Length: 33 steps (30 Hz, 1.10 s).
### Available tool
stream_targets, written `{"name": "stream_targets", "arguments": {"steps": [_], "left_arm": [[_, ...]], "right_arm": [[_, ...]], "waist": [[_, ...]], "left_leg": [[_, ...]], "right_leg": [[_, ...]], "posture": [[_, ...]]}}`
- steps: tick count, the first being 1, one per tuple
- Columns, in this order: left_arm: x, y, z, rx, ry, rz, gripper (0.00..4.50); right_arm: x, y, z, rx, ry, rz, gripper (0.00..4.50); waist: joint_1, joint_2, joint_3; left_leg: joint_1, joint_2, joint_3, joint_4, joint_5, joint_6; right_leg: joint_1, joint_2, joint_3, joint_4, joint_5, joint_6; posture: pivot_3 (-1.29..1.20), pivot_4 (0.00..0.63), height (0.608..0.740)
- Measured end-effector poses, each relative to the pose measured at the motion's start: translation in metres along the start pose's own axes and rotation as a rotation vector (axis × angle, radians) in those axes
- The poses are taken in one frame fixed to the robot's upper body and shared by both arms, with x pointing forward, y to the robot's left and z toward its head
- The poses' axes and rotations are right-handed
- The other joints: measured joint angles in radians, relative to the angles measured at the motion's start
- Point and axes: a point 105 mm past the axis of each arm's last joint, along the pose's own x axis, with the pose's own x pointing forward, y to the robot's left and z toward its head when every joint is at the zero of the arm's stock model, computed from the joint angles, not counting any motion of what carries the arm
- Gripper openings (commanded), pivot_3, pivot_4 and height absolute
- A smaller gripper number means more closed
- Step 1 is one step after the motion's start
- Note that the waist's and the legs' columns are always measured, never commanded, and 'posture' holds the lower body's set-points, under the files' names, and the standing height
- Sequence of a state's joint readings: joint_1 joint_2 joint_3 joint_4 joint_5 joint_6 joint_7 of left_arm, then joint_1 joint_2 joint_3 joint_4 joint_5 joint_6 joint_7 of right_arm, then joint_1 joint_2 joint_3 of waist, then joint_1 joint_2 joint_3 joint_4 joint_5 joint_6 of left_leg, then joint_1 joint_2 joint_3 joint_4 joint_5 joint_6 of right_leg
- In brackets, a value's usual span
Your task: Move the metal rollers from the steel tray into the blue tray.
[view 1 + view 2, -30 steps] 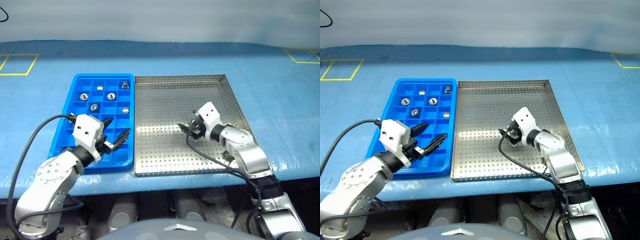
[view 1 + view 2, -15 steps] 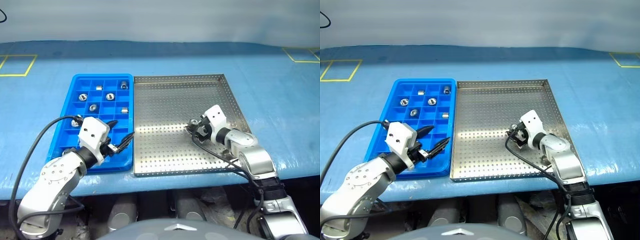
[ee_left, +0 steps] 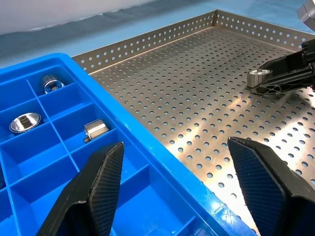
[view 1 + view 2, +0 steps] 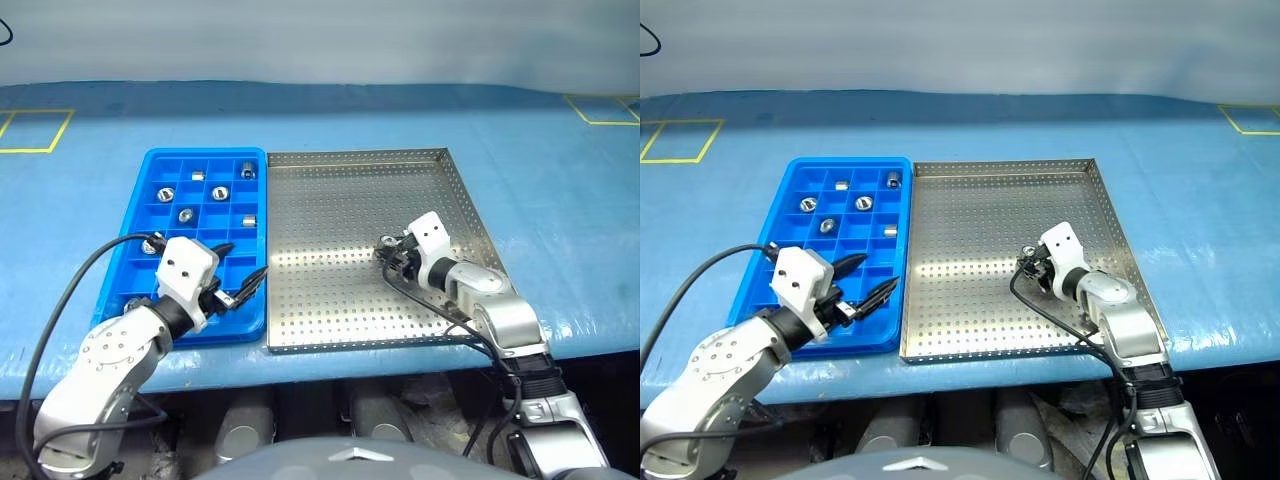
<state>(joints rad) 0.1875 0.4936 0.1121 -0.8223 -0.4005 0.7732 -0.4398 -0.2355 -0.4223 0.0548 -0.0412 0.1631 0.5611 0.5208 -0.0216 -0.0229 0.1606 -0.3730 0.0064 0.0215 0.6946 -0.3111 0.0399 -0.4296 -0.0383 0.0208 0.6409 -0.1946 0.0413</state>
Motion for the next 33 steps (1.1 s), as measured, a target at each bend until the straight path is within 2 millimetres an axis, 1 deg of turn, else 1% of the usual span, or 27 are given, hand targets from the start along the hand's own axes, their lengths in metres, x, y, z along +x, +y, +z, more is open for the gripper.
{"name": "stream_targets", "arguments": {"steps": [1,4,6,8,10,12,13,16,19,21,25,28,33], "left_arm": [[-0.001,0.000,-0.001,-0.003,0.005,-0.003,3.68],[-0.006,-0.003,-0.009,-0.012,0.038,-0.021,3.68],[-0.011,-0.001,-0.014,-0.021,0.059,-0.010,3.68],[-0.014,-0.001,-0.017,-0.026,0.073,-0.012,3.68],[-0.014,-0.002,-0.017,-0.028,0.073,-0.016,3.68],[-0.014,-0.002,-0.016,-0.026,0.069,-0.014,3.68],[-0.013,-0.002,-0.016,-0.026,0.066,-0.012,3.68],[-0.011,-0.007,-0.015,-0.027,0.057,-0.021,3.68],[-0.011,-0.010,-0.016,-0.041,0.054,-0.017,3.68],[-0.014,-0.011,-0.018,-0.047,0.058,0.000,3.68],[-0.022,-0.011,-0.022,-0.054,0.068,0.036,3.68],[-0.030,-0.008,-0.022,-0.050,0.072,0.079,3.68],[-0.034,-0.008,-0.022,-0.051,0.070,0.107,3.68]], "right_arm": [[0.001,0.001,0.003,-0.004,-0.014,0.001,1.91],[0.002,0.007,0.026,-0.037,-0.087,0.023,1.91],[0.006,0.020,0.049,-0.083,-0.154,0.079,1.91],[0.011,0.042,0.075,-0.139,-0.223,0.172,1.91],[0.016,0.070,0.096,-0.189,-0.284,0.279,1.91],[0.020,0.099,0.109,-0.232,-0.328,0.392,1.91],[0.024,0.112,0.113,-0.256,-0.334,0.445,1.91],[0.036,0.139,0.117,-0.315,-0.332,0.555,1.91],[0.053,0.155,0.121,-0.343,-0.321,0.607,1.91],[0.064,0.161,0.124,-0.356,-0.316,0.621,1.91],[0.080,0.169,0.131,-0.383,-0.314,0.645,1.91],[0.088,0.175,0.136,-0.391,-0.321,0.657,1.91],[0.094,0.186,0.130,-0.383,-0.315,0.699,1.91]], "waist": [[0.000,0.000,0.000],[-0.005,0.001,0.001],[-0.010,0.002,0.001],[-0.013,0.002,0.001],[-0.013,0.002,0.001],[-0.008,0.002,0.001],[-0.005,0.002,0.001],[0.004,0.002,0.001],[0.009,0.002,0.001],[0.011,0.002,0.001],[0.016,0.003,0.002],[0.020,0.003,0.002],[0.039,0.003,0.002]], "left_leg": [[0.000,0.000,0.000,0.000,0.000,0.000],[0.000,0.000,0.000,0.000,0.000,0.000],[0.000,0.001,0.000,0.000,0.000,0.000],[0.000,0.002,0.000,0.000,0.000,0.000],[0.000,0.002,-0.001,0.000,0.000,-0.001],[0.000,0.001,-0.002,0.000,0.000,-0.001],[0.000,0.001,-0.002,0.000,0.000,-0.001],[0.000,0.000,-0.002,0.000,0.000,-0.001],[0.000,0.000,-0.002,0.000,0.001,-0.001],[0.000,0.000,-0.003,-0.001,0.002,-0.004],[0.000,0.000,-0.005,-0.004,0.004,-0.006],[0.000,0.000,-0.006,-0.006,0.004,-0.008],[0.000,0.000,-0.010,-0.010,0.007,-0.012]], "right_leg": [[0.000,0.000,0.000,0.000,0.000,0.000],[0.000,0.000,0.000,0.000,0.000,0.000],[-0.001,0.001,0.000,0.001,0.000,0.000],[-0.001,0.001,0.000,0.001,0.000,0.000],[-0.001,0.001,-0.001,0.001,0.000,0.000],[0.000,0.001,-0.002,0.001,0.000,0.000],[0.000,0.001,-0.002,0.001,0.000,0.000],[0.000,-0.001,-0.002,0.000,0.000,0.000],[0.000,-0.001,-0.002,0.001,0.000,-0.001],[-0.001,-0.001,-0.003,0.001,0.000,-0.001],[-0.001,-0.001,-0.005,0.001,0.000,-0.001],[-0.001,-0.002,-0.006,0.001,0.000,-0.001],[-0.002,-0.001,-0.009,0.001,-0.003,-0.005]], "posture": [[-0.03,0.150,0.740],[-0.02,0.150,0.740],[-0.02,0.150,0.740],[-0.01,0.150,0.740],[0.00,0.150,0.740],[0.01,0.150,0.740],[0.03,0.150,0.740],[0.05,0.150,0.740],[0.08,0.150,0.740],[0.11,0.150,0.740],[0.15,0.150,0.740],[0.17,0.150,0.740],[0.19,0.150,0.740]]}}
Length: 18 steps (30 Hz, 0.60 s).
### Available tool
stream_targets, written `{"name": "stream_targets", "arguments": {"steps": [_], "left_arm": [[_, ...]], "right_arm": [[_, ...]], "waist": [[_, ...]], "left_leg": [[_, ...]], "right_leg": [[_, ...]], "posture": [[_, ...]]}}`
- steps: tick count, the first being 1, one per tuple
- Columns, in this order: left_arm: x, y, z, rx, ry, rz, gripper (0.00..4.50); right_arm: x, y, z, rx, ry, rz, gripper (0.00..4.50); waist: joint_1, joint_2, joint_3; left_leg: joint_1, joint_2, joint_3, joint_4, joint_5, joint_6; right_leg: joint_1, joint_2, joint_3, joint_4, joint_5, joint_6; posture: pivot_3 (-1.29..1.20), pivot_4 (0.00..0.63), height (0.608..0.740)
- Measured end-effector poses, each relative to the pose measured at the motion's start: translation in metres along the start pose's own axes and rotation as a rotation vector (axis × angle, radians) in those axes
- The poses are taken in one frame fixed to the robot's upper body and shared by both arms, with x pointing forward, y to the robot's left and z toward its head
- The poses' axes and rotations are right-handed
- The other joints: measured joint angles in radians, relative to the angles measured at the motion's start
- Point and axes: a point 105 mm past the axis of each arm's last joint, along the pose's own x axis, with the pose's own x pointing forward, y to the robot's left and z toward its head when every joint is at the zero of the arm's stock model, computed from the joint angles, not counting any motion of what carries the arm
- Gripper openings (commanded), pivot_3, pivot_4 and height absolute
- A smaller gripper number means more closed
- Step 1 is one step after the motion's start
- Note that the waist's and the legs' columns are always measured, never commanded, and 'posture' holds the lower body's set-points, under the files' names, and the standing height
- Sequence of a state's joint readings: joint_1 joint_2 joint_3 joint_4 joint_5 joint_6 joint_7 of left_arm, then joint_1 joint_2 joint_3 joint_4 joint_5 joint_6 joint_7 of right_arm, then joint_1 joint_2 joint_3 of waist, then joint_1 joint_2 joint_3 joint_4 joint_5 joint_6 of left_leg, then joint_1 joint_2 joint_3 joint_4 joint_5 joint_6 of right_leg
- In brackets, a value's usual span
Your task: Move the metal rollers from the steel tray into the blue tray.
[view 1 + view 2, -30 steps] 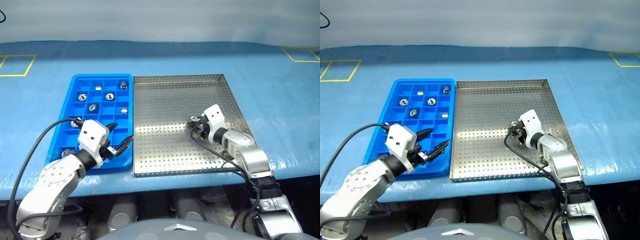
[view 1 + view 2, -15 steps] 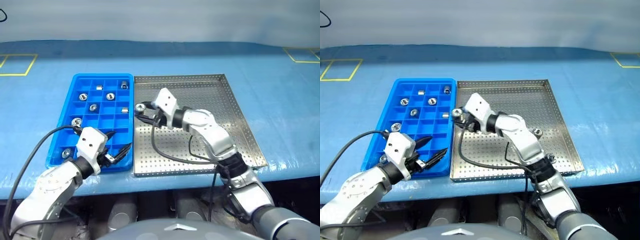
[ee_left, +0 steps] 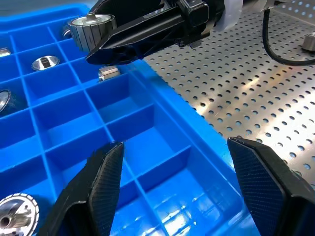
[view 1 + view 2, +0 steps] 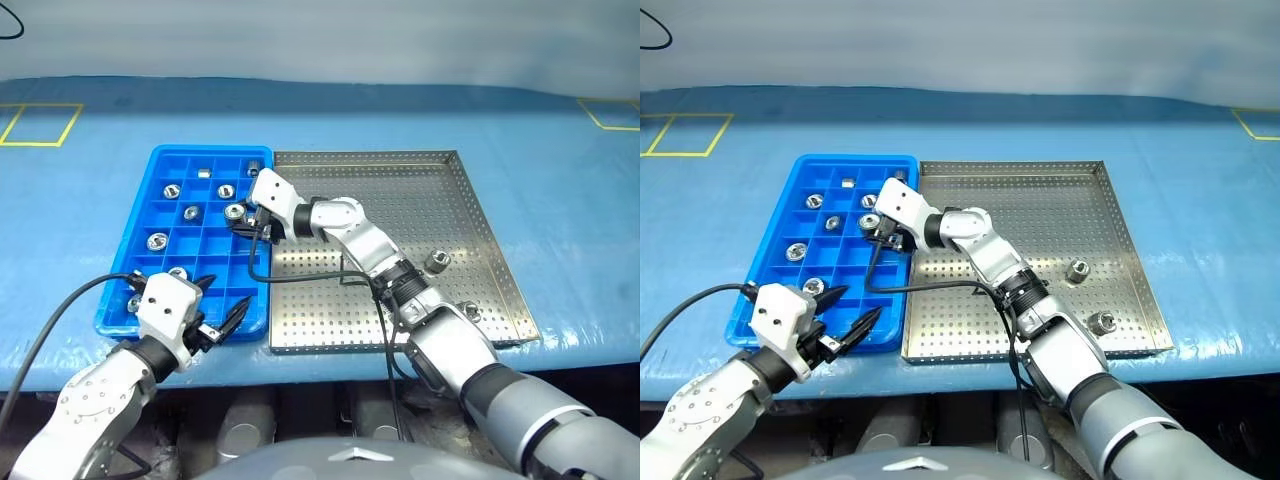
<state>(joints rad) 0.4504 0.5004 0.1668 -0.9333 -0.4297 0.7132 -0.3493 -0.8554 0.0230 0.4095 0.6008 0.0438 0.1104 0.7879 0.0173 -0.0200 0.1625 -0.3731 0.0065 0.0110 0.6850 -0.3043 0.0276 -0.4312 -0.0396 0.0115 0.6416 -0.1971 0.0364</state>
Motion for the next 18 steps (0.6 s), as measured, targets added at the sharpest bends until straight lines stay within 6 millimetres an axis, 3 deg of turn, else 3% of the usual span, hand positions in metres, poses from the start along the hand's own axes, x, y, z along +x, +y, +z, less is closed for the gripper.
{"name": "stream_targets", "arguments": {"steps": [8,18], "left_arm": [[-0.001,0.000,0.001,0.001,-0.005,0.019,3.68],[-0.001,0.001,0.002,0.003,-0.008,0.026,3.68]], "right_arm": [[0.018,0.011,-0.001,0.030,-0.018,0.043,1.91],[0.021,-0.001,-0.016,0.076,0.027,-0.010,1.91]], "waist": [[0.012,0.000,0.000],[0.013,0.001,0.001]], "left_leg": [[0.000,0.000,-0.006,-0.002,0.002,-0.003],[0.000,0.000,-0.008,-0.003,0.003,-0.006]], "right_leg": [[0.000,0.002,-0.004,0.001,-0.003,-0.006],[0.001,0.003,-0.005,0.002,-0.004,-0.006]], "posture": [[0.20,0.150,0.740],[0.21,0.150,0.740]]}}
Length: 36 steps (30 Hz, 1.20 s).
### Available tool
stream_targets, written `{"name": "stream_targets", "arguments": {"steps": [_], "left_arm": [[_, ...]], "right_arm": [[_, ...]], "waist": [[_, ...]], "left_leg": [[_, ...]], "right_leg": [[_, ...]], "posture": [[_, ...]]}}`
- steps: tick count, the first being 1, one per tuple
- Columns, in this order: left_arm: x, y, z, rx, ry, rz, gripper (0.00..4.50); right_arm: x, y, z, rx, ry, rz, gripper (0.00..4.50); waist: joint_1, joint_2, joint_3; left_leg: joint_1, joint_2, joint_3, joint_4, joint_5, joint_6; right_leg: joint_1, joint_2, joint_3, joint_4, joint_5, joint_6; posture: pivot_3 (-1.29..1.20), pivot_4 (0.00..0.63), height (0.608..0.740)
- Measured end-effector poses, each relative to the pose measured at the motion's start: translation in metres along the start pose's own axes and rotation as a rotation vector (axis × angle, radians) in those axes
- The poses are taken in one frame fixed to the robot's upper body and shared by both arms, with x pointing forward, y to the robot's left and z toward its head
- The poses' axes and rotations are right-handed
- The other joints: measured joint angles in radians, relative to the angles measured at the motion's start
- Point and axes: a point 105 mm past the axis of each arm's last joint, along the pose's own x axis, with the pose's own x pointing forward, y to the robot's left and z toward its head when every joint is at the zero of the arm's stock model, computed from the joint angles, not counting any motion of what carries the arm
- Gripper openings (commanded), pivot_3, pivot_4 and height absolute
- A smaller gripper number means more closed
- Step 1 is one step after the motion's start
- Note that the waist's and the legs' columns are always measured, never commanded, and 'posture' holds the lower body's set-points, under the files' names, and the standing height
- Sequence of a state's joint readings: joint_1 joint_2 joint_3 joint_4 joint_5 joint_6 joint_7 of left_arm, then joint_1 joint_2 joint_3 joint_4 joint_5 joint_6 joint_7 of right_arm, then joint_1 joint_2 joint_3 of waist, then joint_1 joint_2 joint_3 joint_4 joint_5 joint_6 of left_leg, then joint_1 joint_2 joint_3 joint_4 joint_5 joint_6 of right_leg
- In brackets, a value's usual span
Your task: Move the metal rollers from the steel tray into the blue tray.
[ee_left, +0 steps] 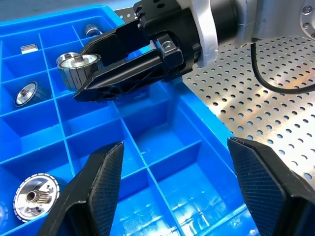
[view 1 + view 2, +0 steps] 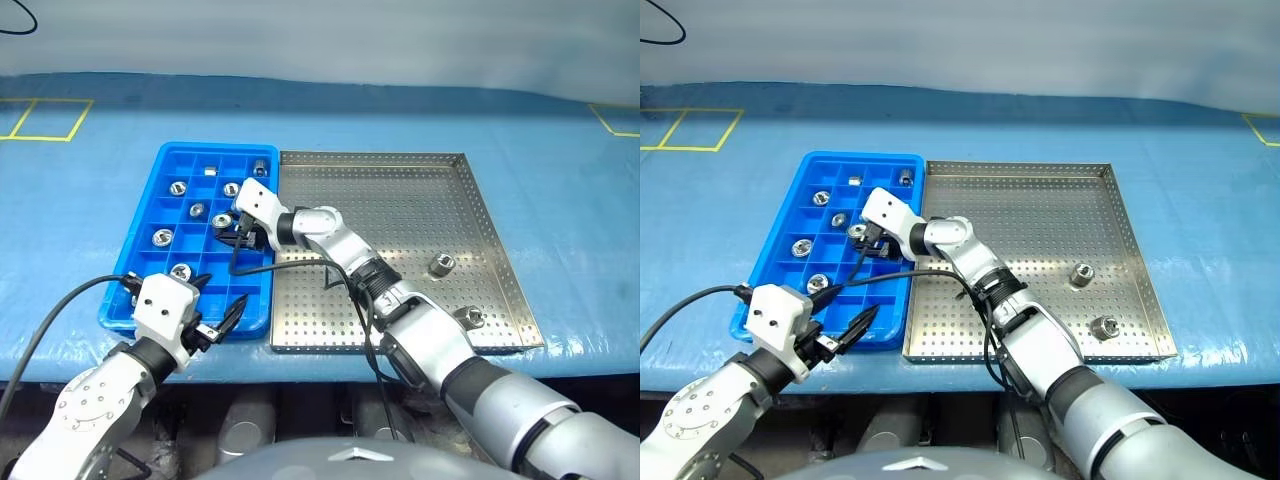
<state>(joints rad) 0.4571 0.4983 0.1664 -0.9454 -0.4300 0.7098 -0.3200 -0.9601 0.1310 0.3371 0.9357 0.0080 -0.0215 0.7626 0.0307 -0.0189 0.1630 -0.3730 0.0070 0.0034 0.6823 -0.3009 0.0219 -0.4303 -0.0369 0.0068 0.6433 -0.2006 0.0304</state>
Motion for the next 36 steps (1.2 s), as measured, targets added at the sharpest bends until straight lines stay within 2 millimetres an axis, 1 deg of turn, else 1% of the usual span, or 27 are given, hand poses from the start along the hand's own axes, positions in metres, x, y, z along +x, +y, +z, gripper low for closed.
{"name": "stream_targets", "arguments": {"steps": [4,11,14,15,17,24,27,28,29,31,34,36], "left_arm": [[0.000,0.000,0.000,0.000,0.001,0.004,3.68],[0.000,0.001,-0.001,-0.001,0.003,0.009,3.68],[0.000,0.001,-0.001,-0.001,0.002,0.012,3.68],[0.000,0.001,-0.001,-0.001,0.002,0.013,3.68],[0.000,0.001,-0.001,-0.001,0.002,0.014,3.68],[0.000,0.002,0.001,0.003,-0.003,0.012,3.68],[0.002,0.001,0.004,0.012,-0.016,0.007,3.68],[0.003,0.001,0.006,0.017,-0.025,0.001,3.68],[0.004,0.001,0.008,0.021,-0.032,-0.004,3.68],[0.007,-0.001,0.012,0.028,-0.048,-0.021,3.68],[0.011,-0.001,0.012,0.030,-0.050,-0.036,3.68],[0.017,-0.001,0.013,0.028,-0.053,-0.055,3.68]], "right_arm": [[0.000,-0.005,-0.001,0.011,0.006,-0.012,1.91],[0.000,-0.002,-0.001,0.014,0.002,0.011,1.91],[0.000,0.000,0.000,0.014,0.002,0.027,2.99],[0.000,0.000,0.000,0.014,0.003,0.030,3.20],[0.000,0.000,0.000,0.007,0.002,0.030,3.77],[-0.001,-0.005,0.009,-0.011,-0.038,-0.005,3.77],[-0.005,-0.010,0.026,-0.037,-0.100,-0.040,3.77],[-0.011,-0.014,0.033,-0.061,-0.131,-0.060,3.77],[-0.015,-0.015,0.035,-0.071,-0.142,-0.071,3.77],[-0.034,-0.022,0.031,-0.092,-0.138,-0.116,3.77],[-0.080,-0.042,0.006,-0.098,-0.045,-0.227,3.77],[-0.118,-0.052,-0.011,-0.087,0.025,-0.321,3.77]], "waist": [[0.002,0.000,0.000],[0.004,0.000,0.000],[0.004,0.000,0.000],[0.004,0.000,0.000],[0.004,0.000,0.000],[0.004,0.001,0.000],[0.004,0.001,0.001],[0.003,0.001,0.000],[0.004,0.001,0.000],[0.012,0.001,0.000],[0.015,0.002,0.001],[0.010,0.002,0.001]], "left_leg": [[0.000,0.000,-0.002,0.000,0.000,-0.001],[0.000,0.000,-0.002,0.000,0.000,-0.001],[0.000,0.000,-0.003,-0.001,0.001,-0.001],[0.000,0.000,-0.003,-0.001,0.001,-0.001],[0.000,0.000,-0.003,-0.001,0.001,-0.001],[0.000,0.000,-0.003,-0.001,0.001,-0.002],[-0.001,0.000,-0.004,-0.001,0.001,-0.002],[-0.001,0.000,-0.005,-0.001,0.001,-0.002],[-0.002,0.000,-0.006,-0.001,0.001,-0.002],[-0.003,-0.001,-0.008,0.000,0.001,-0.002],[-0.004,-0.003,-0.009,0.001,0.001,-0.001],[-0.004,-0.003,-0.009,0.001,0.001,-0.001]], "right_leg": [[0.000,0.001,0.000,0.000,0.000,0.000],[0.001,0.001,-0.001,0.000,0.000,0.000],[0.001,0.001,-0.001,0.000,0.000,0.000],[0.001,0.001,-0.001,0.000,0.000,0.000],[0.001,0.001,-0.001,0.000,0.000,0.000],[0.001,0.001,-0.002,0.000,0.000,0.000],[0.000,0.001,-0.003,0.000,0.000,0.000],[0.000,0.001,-0.003,0.000,0.000,0.000],[0.001,0.000,-0.004,0.000,0.000,0.001],[0.001,-0.001,-0.007,-0.001,0.000,0.000],[0.002,-0.004,-0.008,-0.002,0.000,0.000],[0.002,-0.004,-0.008,-0.002,0.000,0.000]], "posture": [[0.22,0.150,0.740],[0.22,0.150,0.740],[0.22,0.150,0.740],[0.22,0.150,0.740],[0.21,0.150,0.740],[0.19,0.150,0.740],[0.16,0.150,0.740],[0.15,0.150,0.740],[0.14,0.150,0.740],[0.12,0.150,0.740],[0.07,0.150,0.740],[0.03,0.150,0.740]]}}
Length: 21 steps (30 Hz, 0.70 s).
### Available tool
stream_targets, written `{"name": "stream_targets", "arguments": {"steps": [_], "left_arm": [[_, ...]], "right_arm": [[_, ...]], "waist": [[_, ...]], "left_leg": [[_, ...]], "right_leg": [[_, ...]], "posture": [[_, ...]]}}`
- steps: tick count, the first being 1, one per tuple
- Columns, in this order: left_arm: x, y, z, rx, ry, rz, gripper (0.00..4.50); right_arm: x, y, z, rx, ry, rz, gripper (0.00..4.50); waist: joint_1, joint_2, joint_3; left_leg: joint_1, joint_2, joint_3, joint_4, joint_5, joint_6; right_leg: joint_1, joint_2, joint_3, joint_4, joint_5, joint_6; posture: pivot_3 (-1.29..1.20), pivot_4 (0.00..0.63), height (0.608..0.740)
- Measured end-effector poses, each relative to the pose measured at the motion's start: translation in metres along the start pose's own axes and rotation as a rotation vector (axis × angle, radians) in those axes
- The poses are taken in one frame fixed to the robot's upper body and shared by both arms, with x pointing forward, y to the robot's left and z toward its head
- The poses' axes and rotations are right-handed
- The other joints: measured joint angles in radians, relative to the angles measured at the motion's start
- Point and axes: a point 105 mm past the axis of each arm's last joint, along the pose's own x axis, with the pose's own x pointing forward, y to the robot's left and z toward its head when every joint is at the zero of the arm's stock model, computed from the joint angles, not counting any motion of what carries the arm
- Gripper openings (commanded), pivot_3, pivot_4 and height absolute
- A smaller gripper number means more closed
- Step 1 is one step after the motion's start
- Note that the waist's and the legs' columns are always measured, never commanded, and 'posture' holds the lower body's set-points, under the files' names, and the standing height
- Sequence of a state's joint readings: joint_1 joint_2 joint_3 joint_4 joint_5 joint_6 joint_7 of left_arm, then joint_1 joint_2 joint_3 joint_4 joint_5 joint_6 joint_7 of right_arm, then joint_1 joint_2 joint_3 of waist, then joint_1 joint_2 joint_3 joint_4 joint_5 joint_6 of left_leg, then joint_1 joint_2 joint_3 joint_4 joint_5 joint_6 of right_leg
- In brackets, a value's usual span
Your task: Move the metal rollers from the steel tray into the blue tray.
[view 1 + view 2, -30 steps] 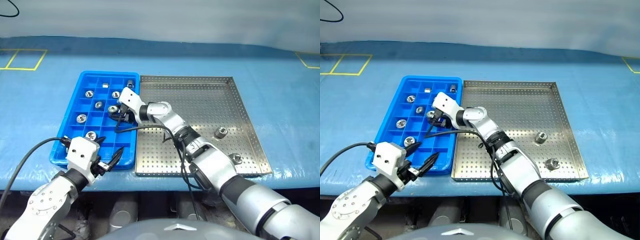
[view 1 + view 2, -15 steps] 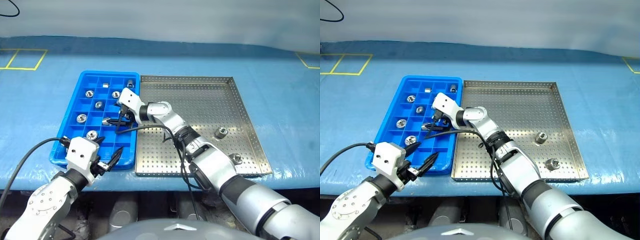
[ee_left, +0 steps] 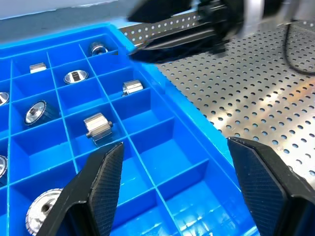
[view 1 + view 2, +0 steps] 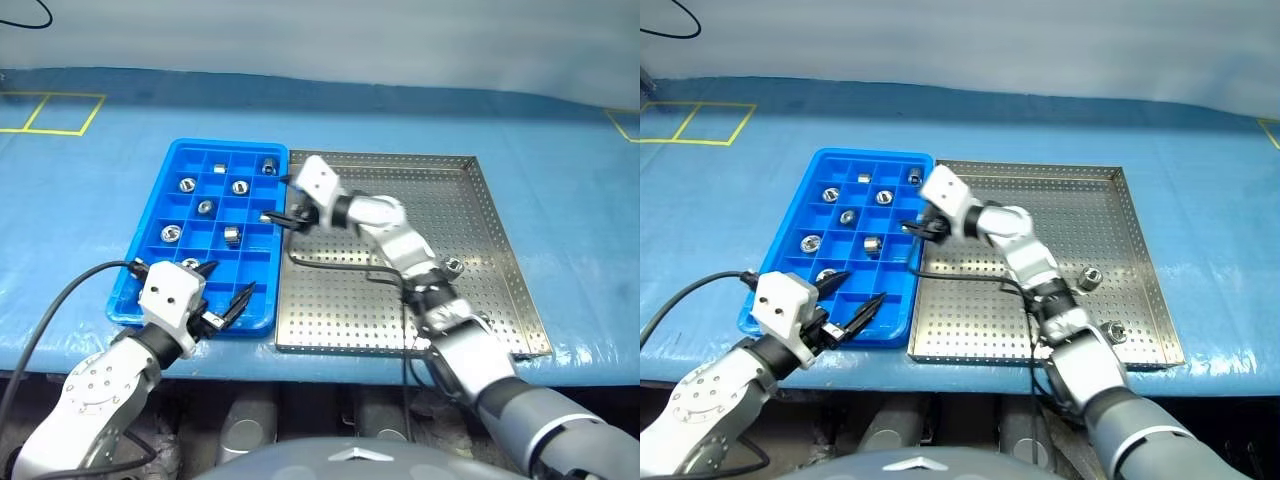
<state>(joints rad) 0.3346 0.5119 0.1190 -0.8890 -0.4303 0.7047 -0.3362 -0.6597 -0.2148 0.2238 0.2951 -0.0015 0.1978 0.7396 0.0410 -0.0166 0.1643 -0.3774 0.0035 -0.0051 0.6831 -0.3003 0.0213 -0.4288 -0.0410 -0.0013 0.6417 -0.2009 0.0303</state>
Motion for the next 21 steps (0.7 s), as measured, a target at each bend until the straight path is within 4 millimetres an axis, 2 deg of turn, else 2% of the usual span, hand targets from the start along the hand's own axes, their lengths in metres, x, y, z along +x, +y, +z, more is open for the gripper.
{"name": "stream_targets", "arguments": {"steps": [3,11,14,21], "left_arm": [[0.010,-0.004,0.003,0.001,-0.017,-0.049,3.68],[0.035,-0.011,0.011,0.011,-0.051,-0.157,3.68],[0.039,-0.013,0.011,0.013,-0.049,-0.181,3.68],[0.042,-0.012,0.011,0.030,-0.051,-0.196,3.68]], "right_arm": [[-0.050,-0.020,-0.024,-0.011,0.126,-0.112,3.77],[-0.136,-0.029,-0.065,0.084,0.363,-0.319,3.77],[-0.151,-0.033,-0.070,0.111,0.397,-0.378,3.77],[-0.167,-0.029,-0.087,0.193,0.441,-0.441,3.77]], "waist": [[-0.015,0.001,0.001],[-0.072,0.003,0.001],[-0.090,0.003,0.001],[-0.110,0.002,0.000]], "left_leg": [[0.000,0.001,0.001,0.000,-0.001,0.002],[0.001,0.003,0.004,0.001,-0.003,0.005],[0.001,0.003,0.005,0.002,-0.003,0.005],[0.002,0.003,0.009,0.003,-0.004,0.007]], "right_leg": [[-0.001,0.001,0.000,0.000,0.000,0.001],[0.000,0.004,0.003,0.001,0.001,0.002],[0.000,0.006,0.007,0.001,0.002,0.003],[-0.001,0.008,0.013,0.001,0.005,0.009]], "posture": [[-0.01,0.150,0.740],[-0.12,0.150,0.740],[-0.14,0.150,0.740],[-0.15,0.150,0.740]]}}
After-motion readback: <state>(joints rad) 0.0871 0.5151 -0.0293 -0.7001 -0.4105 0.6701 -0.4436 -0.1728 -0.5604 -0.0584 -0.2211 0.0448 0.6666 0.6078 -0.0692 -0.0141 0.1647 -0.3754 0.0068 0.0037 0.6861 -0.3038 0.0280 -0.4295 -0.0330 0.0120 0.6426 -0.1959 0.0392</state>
